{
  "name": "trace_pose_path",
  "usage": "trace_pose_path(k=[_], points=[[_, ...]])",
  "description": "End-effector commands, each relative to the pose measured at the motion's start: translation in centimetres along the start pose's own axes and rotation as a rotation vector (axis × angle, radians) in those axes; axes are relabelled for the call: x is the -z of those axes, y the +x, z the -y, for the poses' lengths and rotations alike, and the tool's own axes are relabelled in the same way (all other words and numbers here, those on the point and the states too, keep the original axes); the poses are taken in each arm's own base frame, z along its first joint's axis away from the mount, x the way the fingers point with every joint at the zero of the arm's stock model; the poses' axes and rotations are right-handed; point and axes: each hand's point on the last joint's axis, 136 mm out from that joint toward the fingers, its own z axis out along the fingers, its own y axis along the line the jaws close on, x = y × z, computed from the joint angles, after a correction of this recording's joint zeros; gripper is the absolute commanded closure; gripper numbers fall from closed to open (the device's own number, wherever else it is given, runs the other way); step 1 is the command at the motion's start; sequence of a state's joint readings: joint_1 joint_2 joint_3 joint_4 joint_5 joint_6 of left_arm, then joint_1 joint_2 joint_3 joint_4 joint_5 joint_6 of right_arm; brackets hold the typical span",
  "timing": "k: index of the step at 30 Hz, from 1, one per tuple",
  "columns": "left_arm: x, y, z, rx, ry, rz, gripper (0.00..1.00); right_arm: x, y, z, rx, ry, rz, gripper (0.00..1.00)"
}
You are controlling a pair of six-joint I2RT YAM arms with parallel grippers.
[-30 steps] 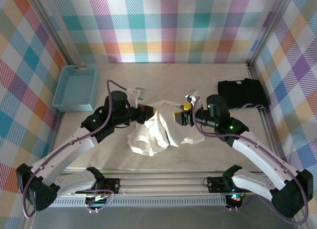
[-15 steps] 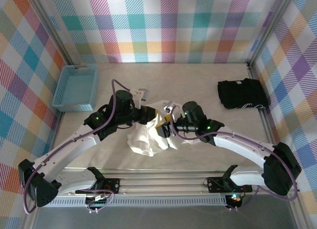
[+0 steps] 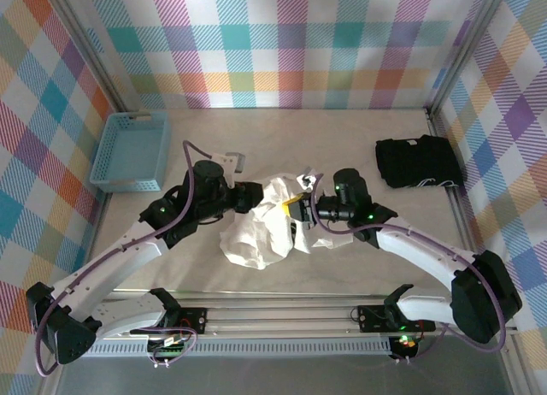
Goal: Fold the inside-out t-shirt
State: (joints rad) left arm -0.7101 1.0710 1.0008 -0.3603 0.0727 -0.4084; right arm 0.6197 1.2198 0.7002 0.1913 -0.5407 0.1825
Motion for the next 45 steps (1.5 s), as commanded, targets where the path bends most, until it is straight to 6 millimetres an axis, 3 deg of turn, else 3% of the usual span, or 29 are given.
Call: trace_pose_path(k=[1,6,12,21,24,27,30,35,39,45], points=[[-0.1,0.7,-0.9,-0.04,-0.015,0.002,0.52,1.1,-1.3,-2.4,0.028,-0.167,0.056,1.0],[-1.7,2.4,-1.3,-0.115,-0.003,-0.058,0.37,1.6,-1.3,-3.1,0.067,-0.216,0.044,1.0],[-4.5,3.6,-3.0,-0.177,-0.04,-0.122,0.31,2.8,-1.3,-3.4,0.112,-0.21,0.043,1.0],[-8.0,3.7,-1.3,-0.23,0.102,-0.134,0.28,3.3,-0.3,-3.1,0.117,-0.202,0.022,1.0],[-8.8,4.7,-0.2,-0.228,0.184,-0.181,0.37,3.3,-0.2,-2.8,0.115,-0.188,0.025,1.0],[-8.9,5.0,0.6,-0.215,0.241,-0.207,0.64,3.4,0.1,-2.1,0.104,-0.146,0.02,1.0],[-7.7,4.1,1.8,-0.181,0.304,-0.173,0.98,3.5,0.8,-0.4,0.074,-0.041,0.014,0.98],[-3.2,1.8,4.8,-0.118,0.47,-0.039,1.0,4.3,1.9,4.7,-0.061,0.266,-0.022,0.8],[-0.6,1.3,6.0,-0.109,0.544,0.017,1.0,4.8,1.8,5.8,-0.107,0.346,-0.02,0.74],[0.2,1.1,6.0,-0.092,0.555,0.043,1.0,6.2,1.6,6.7,-0.123,0.454,-0.074,0.65]])
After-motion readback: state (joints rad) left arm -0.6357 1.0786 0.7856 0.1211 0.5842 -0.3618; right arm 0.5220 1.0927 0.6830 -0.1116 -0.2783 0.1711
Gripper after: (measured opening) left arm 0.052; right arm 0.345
